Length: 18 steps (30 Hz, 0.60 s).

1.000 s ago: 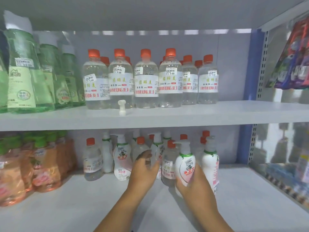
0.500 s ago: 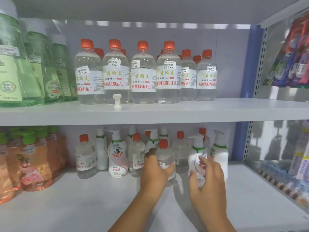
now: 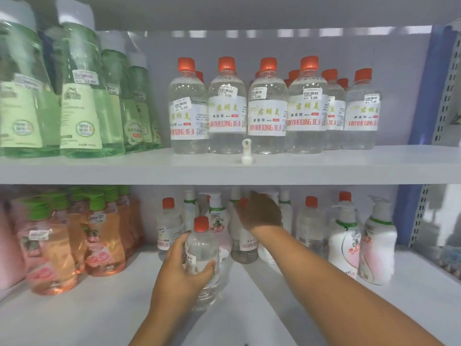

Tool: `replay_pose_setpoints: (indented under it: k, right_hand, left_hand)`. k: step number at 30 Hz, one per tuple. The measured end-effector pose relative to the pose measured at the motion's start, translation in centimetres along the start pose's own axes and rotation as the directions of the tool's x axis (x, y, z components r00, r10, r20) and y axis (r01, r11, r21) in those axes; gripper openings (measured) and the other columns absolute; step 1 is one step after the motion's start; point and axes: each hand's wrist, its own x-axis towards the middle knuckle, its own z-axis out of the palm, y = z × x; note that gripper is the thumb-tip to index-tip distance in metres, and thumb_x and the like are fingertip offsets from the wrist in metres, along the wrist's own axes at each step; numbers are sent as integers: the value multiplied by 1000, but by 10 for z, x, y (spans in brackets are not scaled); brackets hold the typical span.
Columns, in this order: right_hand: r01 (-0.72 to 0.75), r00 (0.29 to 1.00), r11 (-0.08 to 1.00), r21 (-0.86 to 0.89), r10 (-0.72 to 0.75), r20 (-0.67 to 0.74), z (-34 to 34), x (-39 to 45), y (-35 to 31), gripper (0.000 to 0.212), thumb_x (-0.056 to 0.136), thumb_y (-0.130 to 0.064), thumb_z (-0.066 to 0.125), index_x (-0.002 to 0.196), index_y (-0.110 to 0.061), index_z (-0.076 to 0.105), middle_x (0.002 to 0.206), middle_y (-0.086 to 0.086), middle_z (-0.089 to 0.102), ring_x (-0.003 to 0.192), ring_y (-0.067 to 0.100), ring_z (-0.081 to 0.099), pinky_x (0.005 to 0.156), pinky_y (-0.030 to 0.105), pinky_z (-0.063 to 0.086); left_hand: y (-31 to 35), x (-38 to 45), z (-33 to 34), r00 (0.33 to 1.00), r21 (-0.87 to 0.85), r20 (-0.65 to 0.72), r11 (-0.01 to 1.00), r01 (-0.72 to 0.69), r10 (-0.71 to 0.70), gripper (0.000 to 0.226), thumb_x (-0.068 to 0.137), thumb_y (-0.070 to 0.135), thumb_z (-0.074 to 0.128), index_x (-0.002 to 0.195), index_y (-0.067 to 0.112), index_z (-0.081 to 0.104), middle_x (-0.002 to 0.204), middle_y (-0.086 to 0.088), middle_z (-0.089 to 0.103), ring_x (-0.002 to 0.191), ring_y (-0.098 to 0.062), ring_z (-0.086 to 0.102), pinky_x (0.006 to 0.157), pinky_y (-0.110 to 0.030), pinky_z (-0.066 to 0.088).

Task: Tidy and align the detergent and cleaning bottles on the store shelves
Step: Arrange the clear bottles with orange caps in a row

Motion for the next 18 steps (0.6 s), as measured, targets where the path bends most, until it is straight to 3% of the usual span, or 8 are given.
replay_pose_setpoints:
  k: [3,5,8,11,14,16,18]
  right_hand:
    - [-8,999,1000,-20,8,32,3,1,-4,38,103,-48,48,121,-16,59,121,6,65,112,29,64,90,41,55]
    - [3,1000,999,-40,-2,31,-2,-6,-1,30,103,-44,47,115,-21,60,112,2,65,108,27,64,82,36,52]
    - [52,999,997,-49,-51,15,-16,-32,13,16,101,-39,46,95,-28,56,85,-5,61,82,21,64,58,29,40]
    - [87,995,994,-60,-90,-52,-34,-68,34,11,98,-43,55,97,-33,60,86,-6,64,78,21,61,58,28,41]
    - [95,993,990,108,-87,-77,-56,-95,61,21,92,-51,68,107,-37,69,95,-12,66,88,11,60,70,27,43]
    - [76,996,939,334,-54,-74,-66,-110,82,26,87,-49,75,111,-39,69,104,-19,69,94,-3,61,76,15,43]
    - [32,995,840,542,-77,61,-70,-125,100,34,82,-47,80,113,-40,68,109,-21,72,101,-9,64,84,12,45]
  left_hand:
    - [-5,2,-3,999,-23,27,999,-41,41,71,73,36,87,133,47,49,124,23,64,106,-2,65,93,-33,53]
    - [-8,4,-6,995,-55,82,997,-53,57,72,75,35,85,135,48,47,125,24,64,106,1,65,93,-31,53]
    - [-11,7,-7,985,-88,153,994,-61,74,79,75,36,87,138,48,42,116,26,70,100,4,69,84,-27,54]
    - [-10,4,-2,988,-99,129,992,-76,89,78,73,30,91,133,51,45,110,26,72,96,4,70,84,-29,54]
    - [-1,-9,7,987,-139,140,989,-58,78,80,71,29,93,132,54,47,112,25,72,98,2,71,87,-35,57]
    - [12,-22,15,980,-167,171,983,-75,104,82,71,28,93,134,55,48,114,24,72,99,2,71,85,-34,57]
    - [33,-38,22,975,-200,179,975,-98,134,84,70,26,94,134,55,49,115,23,73,99,1,72,82,-30,60]
